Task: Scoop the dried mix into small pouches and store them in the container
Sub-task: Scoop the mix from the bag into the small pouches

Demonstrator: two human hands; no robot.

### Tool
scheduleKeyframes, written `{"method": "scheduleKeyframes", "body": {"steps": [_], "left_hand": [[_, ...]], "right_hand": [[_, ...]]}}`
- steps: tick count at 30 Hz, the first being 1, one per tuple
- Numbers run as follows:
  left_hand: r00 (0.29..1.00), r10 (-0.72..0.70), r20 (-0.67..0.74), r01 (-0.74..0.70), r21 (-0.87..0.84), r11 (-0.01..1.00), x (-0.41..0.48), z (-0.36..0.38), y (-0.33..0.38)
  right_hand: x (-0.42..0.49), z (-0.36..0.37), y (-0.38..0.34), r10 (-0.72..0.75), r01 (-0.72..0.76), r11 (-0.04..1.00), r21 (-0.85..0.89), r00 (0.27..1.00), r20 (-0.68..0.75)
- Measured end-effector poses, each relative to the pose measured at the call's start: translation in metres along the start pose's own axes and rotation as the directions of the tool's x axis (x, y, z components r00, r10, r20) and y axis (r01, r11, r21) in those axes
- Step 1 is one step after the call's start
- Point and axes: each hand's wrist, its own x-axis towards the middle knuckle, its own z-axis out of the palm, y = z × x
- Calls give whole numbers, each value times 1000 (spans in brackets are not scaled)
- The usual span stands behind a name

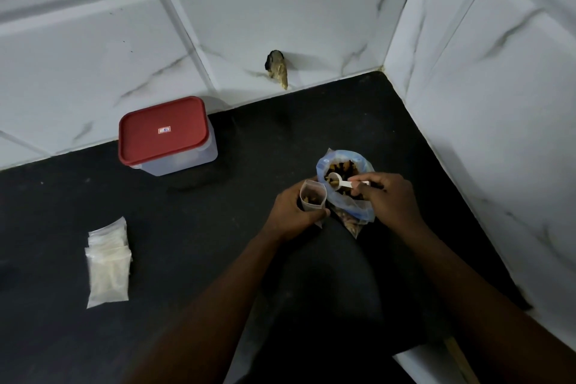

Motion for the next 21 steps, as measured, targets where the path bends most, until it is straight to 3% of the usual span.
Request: {"method": "scheduleKeyframes", "body": {"steps": [5, 13, 21], "left_hand": [[1000, 8, -2, -8, -1, 1000, -2, 0, 0], [1000, -10, 8, 10, 0, 1000, -3, -2, 1], [999, 25, -21, -25, -11, 1000, -4, -1, -1]], "right_hand": [[2, -3, -5, 132, -127, 966, 226, 991, -9], [3, 3, -3, 292, -286, 889, 357, 956, 39], [5, 0, 1, 347, -318, 829, 460, 938, 23]]}}
